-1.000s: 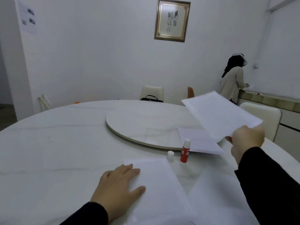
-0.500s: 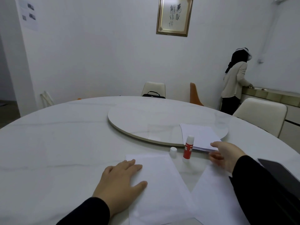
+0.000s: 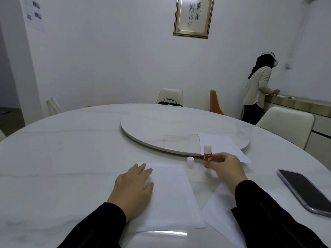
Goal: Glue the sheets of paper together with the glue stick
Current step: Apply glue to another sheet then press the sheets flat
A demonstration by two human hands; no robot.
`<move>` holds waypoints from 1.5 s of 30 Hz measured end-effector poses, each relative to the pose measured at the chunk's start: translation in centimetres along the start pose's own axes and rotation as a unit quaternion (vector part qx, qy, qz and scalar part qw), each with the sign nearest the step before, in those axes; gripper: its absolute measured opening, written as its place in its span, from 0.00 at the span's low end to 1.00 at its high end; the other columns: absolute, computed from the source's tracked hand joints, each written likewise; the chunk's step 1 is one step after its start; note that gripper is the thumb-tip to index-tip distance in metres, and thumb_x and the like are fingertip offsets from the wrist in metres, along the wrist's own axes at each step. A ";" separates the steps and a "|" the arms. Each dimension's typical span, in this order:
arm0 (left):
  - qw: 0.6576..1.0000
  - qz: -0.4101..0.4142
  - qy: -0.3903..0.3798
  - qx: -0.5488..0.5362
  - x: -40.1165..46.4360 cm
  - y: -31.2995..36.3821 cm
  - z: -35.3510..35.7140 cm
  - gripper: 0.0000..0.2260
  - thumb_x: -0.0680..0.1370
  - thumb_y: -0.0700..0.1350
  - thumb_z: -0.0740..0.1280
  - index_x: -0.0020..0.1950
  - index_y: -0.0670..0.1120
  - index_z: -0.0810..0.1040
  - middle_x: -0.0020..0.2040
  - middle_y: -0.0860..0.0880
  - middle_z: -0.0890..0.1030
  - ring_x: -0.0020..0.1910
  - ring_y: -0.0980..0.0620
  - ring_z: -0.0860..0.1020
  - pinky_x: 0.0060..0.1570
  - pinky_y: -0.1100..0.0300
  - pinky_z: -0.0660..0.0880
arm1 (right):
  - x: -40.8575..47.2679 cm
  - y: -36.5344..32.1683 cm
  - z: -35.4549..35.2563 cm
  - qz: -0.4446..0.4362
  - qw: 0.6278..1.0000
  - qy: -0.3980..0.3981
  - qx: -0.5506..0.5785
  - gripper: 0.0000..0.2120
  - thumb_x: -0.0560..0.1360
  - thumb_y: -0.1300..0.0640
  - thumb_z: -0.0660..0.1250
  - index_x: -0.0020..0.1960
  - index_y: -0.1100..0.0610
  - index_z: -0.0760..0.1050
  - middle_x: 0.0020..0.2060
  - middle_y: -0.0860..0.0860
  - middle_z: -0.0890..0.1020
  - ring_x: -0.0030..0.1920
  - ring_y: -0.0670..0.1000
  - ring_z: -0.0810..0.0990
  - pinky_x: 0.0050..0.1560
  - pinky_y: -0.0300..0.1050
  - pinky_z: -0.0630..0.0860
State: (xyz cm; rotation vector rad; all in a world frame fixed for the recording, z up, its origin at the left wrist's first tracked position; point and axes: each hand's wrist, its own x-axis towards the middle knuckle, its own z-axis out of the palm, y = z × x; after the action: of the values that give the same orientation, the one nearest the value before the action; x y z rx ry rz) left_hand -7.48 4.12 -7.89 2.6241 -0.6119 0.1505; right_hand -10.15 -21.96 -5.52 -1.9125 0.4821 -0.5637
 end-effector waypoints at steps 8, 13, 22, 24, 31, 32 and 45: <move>0.998 0.055 -0.024 -0.005 3.3 4.4 1.0 0.21 0.81 0.49 0.51 0.74 0.49 0.59 0.77 0.50 0.58 0.76 0.52 0.52 0.72 0.56 0.50 | -1.7 -2.7 0.1 -0.101 0.993 -0.016 0.058 0.02 0.69 0.55 0.73 0.41 0.51 0.81 0.36 0.47 0.84 0.39 0.48 0.80 0.42 0.46 0.78; 0.990 0.079 -0.084 0.083 3.5 4.1 3.8 0.24 0.81 0.51 0.45 0.77 0.48 0.49 0.79 0.51 0.49 0.77 0.51 0.46 0.75 0.51 0.43 | -1.6 -1.8 3.1 -0.093 0.991 -0.030 0.091 0.03 0.69 0.56 0.72 0.39 0.55 0.81 0.31 0.46 0.85 0.29 0.40 0.78 0.32 0.37 0.75; 0.988 0.076 -0.095 0.098 3.9 3.8 4.2 0.24 0.81 0.51 0.44 0.77 0.49 0.47 0.79 0.52 0.48 0.77 0.52 0.46 0.75 0.52 0.43 | -0.7 -0.6 5.6 -0.167 0.982 -0.052 -0.077 0.05 0.74 0.56 0.66 0.44 0.58 0.74 0.38 0.52 0.82 0.36 0.50 0.78 0.35 0.36 0.71; 0.988 0.074 -0.097 0.096 3.9 3.9 4.2 0.25 0.81 0.51 0.44 0.77 0.49 0.47 0.79 0.52 0.47 0.77 0.52 0.46 0.74 0.52 0.42 | -0.6 -0.7 5.5 -0.194 0.974 -0.059 -0.105 0.05 0.74 0.56 0.65 0.44 0.58 0.74 0.38 0.53 0.82 0.32 0.46 0.74 0.32 0.31 0.68; 0.988 0.069 -0.102 0.090 4.0 3.9 4.2 0.25 0.80 0.52 0.45 0.77 0.50 0.47 0.79 0.52 0.48 0.77 0.52 0.46 0.74 0.52 0.42 | -1.2 -1.3 5.3 -0.227 0.959 -0.084 -0.145 0.07 0.74 0.57 0.64 0.43 0.60 0.73 0.39 0.57 0.80 0.34 0.50 0.71 0.36 0.41 0.68; 0.988 0.068 -0.103 0.091 4.0 3.9 4.2 0.25 0.80 0.52 0.45 0.77 0.50 0.47 0.79 0.52 0.48 0.77 0.52 0.46 0.74 0.52 0.42 | -1.4 -1.4 5.0 -0.228 0.959 -0.086 -0.145 0.07 0.74 0.57 0.63 0.43 0.61 0.73 0.39 0.57 0.80 0.35 0.51 0.72 0.36 0.43 0.70; 0.987 0.063 -0.115 0.091 4.0 3.8 4.0 0.25 0.80 0.51 0.45 0.77 0.50 0.47 0.79 0.53 0.47 0.77 0.53 0.46 0.74 0.52 0.42 | -7.7 -2.8 0.5 -0.231 0.940 -0.181 -0.172 0.10 0.69 0.54 0.65 0.40 0.61 0.75 0.37 0.59 0.80 0.31 0.47 0.69 0.35 0.47 0.70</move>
State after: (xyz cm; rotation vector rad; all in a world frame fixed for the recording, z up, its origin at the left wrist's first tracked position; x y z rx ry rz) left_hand -5.54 -2.31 -9.20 2.8025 -0.8819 -0.0620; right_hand -15.91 -16.18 -4.38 -2.4232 -0.1277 -0.4226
